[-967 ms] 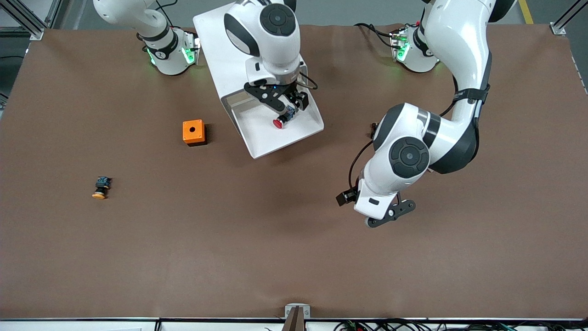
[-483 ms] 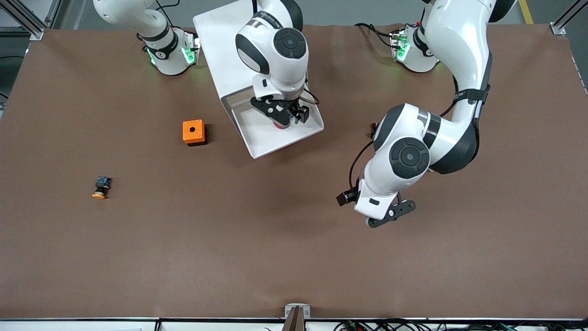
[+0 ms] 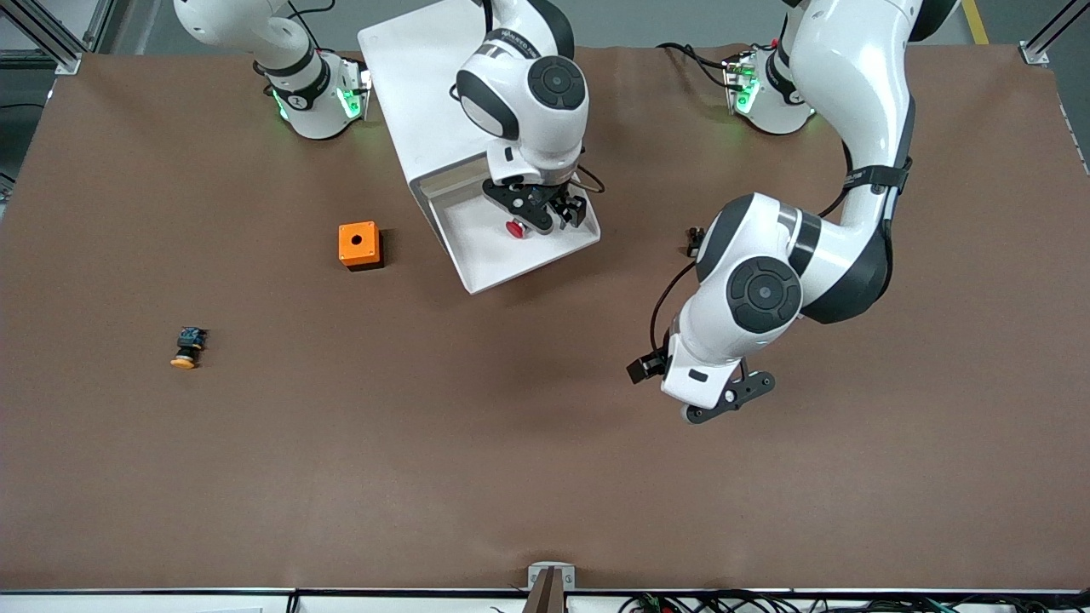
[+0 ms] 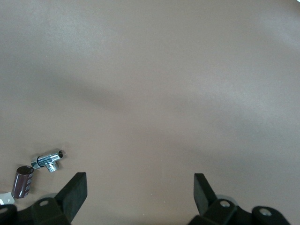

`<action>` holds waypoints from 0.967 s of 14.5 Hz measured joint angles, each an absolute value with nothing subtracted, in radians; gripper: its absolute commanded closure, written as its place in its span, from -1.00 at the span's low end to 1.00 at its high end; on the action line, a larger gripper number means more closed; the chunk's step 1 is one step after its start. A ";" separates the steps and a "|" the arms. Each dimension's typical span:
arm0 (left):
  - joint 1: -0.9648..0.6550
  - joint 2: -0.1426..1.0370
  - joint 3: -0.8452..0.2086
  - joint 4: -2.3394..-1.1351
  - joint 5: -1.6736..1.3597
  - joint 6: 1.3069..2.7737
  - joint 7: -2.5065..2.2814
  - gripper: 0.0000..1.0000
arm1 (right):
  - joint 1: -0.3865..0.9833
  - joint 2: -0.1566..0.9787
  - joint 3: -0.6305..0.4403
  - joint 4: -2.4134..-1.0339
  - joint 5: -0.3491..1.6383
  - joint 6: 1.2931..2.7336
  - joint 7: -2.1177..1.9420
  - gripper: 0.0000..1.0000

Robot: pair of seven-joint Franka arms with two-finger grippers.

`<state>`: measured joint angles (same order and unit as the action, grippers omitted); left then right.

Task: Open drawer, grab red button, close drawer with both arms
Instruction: 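Grasp the red push button in the drawer with the right gripper, then lift the red button out of the drawer with the right gripper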

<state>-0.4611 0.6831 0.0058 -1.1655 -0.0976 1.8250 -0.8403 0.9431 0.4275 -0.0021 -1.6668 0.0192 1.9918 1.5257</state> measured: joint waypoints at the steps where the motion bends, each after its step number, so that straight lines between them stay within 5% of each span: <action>1: -0.461 0.683 0.006 -1.166 -0.098 1.825 -0.840 -1.00 | 0.943 0.428 -0.003 -1.667 0.019 1.992 1.526 -1.00; 8: -0.477 0.683 0.002 -1.178 -0.098 1.825 -0.840 -1.00 | 0.943 0.445 -0.006 -1.667 0.006 1.990 1.526 -0.96; 9: -0.478 0.683 0.002 -1.179 -0.098 1.825 -0.840 -1.00 | 0.943 0.448 -0.007 -1.667 0.005 1.990 1.526 -0.76; 10: -0.479 0.683 0.002 -1.179 -0.098 1.825 -0.840 -1.00 | 0.943 0.451 -0.008 -1.667 0.005 1.990 1.526 -0.34; 12: -0.481 0.683 0.002 -1.180 -0.098 1.825 -0.840 -1.00 | 0.943 0.451 -0.008 -1.667 0.005 1.989 1.526 0.82; 14: -0.482 0.683 0.002 -1.181 -0.098 1.825 -0.840 -1.00 | 0.943 0.451 -0.008 -1.665 0.005 1.989 1.526 1.00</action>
